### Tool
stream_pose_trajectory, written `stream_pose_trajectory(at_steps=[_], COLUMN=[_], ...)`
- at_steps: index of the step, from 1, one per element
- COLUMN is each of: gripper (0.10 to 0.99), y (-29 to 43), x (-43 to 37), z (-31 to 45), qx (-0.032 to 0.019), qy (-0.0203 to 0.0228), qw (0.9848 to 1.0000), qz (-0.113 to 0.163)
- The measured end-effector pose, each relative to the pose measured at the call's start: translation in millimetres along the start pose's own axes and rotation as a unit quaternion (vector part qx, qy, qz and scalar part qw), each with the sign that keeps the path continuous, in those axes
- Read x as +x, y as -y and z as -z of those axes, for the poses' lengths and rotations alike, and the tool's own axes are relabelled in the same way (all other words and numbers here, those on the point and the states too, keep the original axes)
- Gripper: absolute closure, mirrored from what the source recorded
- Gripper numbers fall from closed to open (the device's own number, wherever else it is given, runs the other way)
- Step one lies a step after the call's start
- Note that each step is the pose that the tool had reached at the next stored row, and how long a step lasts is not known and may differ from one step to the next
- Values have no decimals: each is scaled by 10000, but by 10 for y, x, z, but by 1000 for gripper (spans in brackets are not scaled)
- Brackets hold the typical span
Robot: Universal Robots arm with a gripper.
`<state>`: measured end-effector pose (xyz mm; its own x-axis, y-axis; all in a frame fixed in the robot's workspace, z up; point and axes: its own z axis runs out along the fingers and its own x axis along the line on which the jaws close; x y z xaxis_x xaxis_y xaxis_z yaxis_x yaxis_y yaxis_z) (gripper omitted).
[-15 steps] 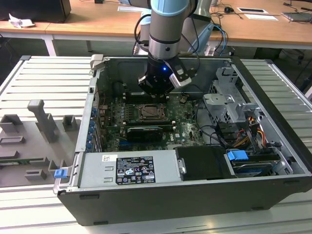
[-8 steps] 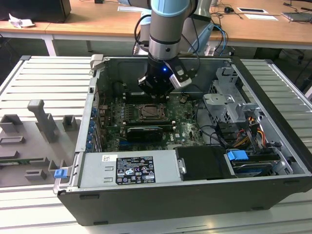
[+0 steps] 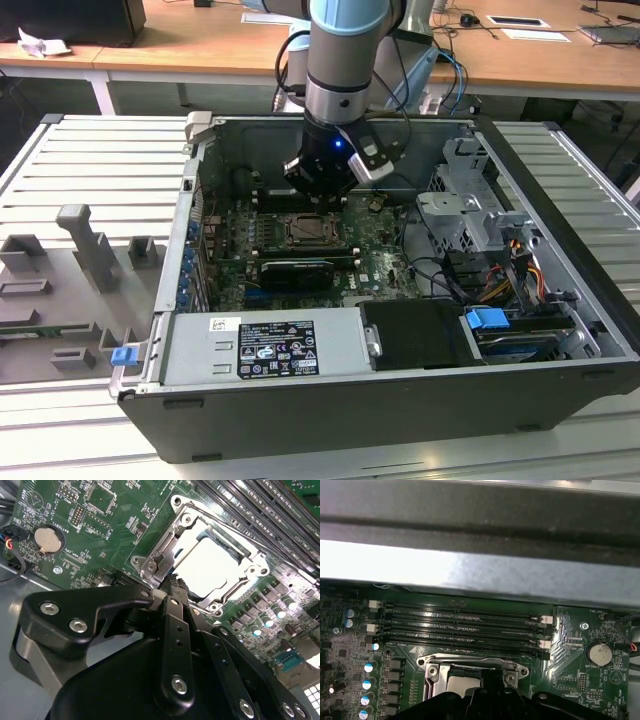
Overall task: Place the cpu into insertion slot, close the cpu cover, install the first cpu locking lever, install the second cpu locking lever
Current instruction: 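Install the second cpu locking lever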
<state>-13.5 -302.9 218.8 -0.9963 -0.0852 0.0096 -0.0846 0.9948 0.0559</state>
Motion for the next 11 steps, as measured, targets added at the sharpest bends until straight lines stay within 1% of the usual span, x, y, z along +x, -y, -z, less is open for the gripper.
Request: stream_pose_trajectory(at_steps=[11], gripper=[980], y=[41], x=[3], z=[2], qx=[0], qy=[0], qw=[10000], qz=[0])
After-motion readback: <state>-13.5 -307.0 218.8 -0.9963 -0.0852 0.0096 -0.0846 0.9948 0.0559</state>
